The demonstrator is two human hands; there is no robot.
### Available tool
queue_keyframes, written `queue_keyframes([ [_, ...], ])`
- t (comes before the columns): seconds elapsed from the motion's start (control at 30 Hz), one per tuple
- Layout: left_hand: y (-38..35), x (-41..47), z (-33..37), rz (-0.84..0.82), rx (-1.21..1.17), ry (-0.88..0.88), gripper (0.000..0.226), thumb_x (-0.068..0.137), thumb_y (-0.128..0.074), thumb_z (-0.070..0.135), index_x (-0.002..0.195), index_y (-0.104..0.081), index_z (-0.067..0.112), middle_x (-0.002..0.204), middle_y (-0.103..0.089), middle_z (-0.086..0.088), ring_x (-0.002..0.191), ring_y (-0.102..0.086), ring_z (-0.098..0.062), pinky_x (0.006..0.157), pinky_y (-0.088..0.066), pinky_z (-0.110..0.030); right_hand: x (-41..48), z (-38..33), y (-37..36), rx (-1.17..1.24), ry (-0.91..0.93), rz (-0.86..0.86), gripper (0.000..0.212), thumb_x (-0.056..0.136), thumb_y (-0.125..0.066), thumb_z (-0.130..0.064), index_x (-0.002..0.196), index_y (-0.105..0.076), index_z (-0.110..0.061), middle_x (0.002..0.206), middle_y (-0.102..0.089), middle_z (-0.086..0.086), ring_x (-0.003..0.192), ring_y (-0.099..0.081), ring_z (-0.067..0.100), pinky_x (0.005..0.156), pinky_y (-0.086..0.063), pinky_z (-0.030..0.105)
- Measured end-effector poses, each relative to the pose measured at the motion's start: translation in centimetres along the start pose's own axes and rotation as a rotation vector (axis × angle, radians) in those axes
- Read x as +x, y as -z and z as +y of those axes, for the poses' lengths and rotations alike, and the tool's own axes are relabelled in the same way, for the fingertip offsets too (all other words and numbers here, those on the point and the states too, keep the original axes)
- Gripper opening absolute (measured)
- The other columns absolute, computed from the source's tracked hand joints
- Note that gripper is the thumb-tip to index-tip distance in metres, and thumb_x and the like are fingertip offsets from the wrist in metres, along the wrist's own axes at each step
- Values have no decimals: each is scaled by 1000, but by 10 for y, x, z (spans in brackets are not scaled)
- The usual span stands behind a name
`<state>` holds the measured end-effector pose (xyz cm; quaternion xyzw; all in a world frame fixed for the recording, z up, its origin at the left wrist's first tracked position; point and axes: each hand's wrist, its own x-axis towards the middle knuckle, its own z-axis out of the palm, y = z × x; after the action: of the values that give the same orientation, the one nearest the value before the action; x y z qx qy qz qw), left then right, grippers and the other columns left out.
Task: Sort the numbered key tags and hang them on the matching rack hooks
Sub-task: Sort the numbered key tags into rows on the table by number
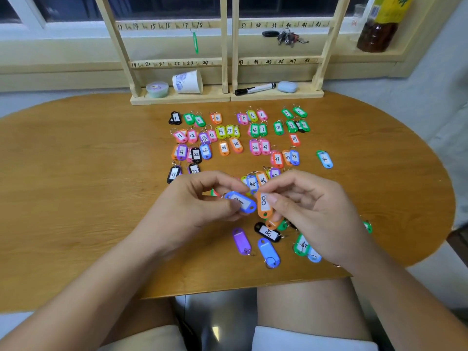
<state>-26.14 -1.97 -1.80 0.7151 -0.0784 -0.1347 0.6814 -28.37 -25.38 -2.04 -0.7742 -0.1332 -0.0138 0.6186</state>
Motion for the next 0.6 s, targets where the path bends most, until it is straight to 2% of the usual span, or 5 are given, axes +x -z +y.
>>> queue_keyframes([
  [0.07, -1, 3, 2, 45, -23, 5, 29, 88, -77, -8, 111, -75, 8, 89, -70, -16, 73, -77, -25, 71, -60, -26, 2, 2, 1, 38, -21, 59, 18, 97, -72, 0, 109, -67, -12, 87, -76, 7, 72, -73, 20, 69, -60, 29],
  [0.17, -1, 6, 4, 49, 9, -1, 42, 85, -81, -8, 119, -70, 14, 87, -70, -16, 64, -70, -22, 63, -56, -27, 7, 5, 2, 38, -78, 134, 27, 95, -77, -8, 116, -62, -14, 87, -79, 7, 71, -75, 25, 71, -63, 35],
  [0.3, -1, 12, 2, 43, 61, -17, 45, 84, -86, 0, 120, -70, 22, 91, -76, -18, 71, -65, -26, 70, -54, -35, 11, 8, 2, 39, -103, 196, 22, 93, -80, -15, 111, -66, -15, 84, -80, 2, 75, -76, 18, 65, -60, 29],
  [0.47, 0, 34, 4, 56, 81, -38, 37, 85, -86, 6, 116, -73, 21, 88, -77, -14, 74, -71, -23, 69, -54, -31, 30, 12, 14, 14, -86, 215, 16, 94, -79, -17, 107, -71, -15, 77, -78, 4, 73, -73, 13, 62, -53, 23],
  [0.6, 3, 54, 8, 74, 83, -69, 30, 86, -84, 6, 113, -74, 15, 89, -76, -20, 76, -74, -43, 71, -58, -37, 55, 18, 30, 10, -46, 211, 11, 93, -80, -13, 102, -73, -13, 79, -78, 6, 72, -73, 17, 60, -54, 27],
])
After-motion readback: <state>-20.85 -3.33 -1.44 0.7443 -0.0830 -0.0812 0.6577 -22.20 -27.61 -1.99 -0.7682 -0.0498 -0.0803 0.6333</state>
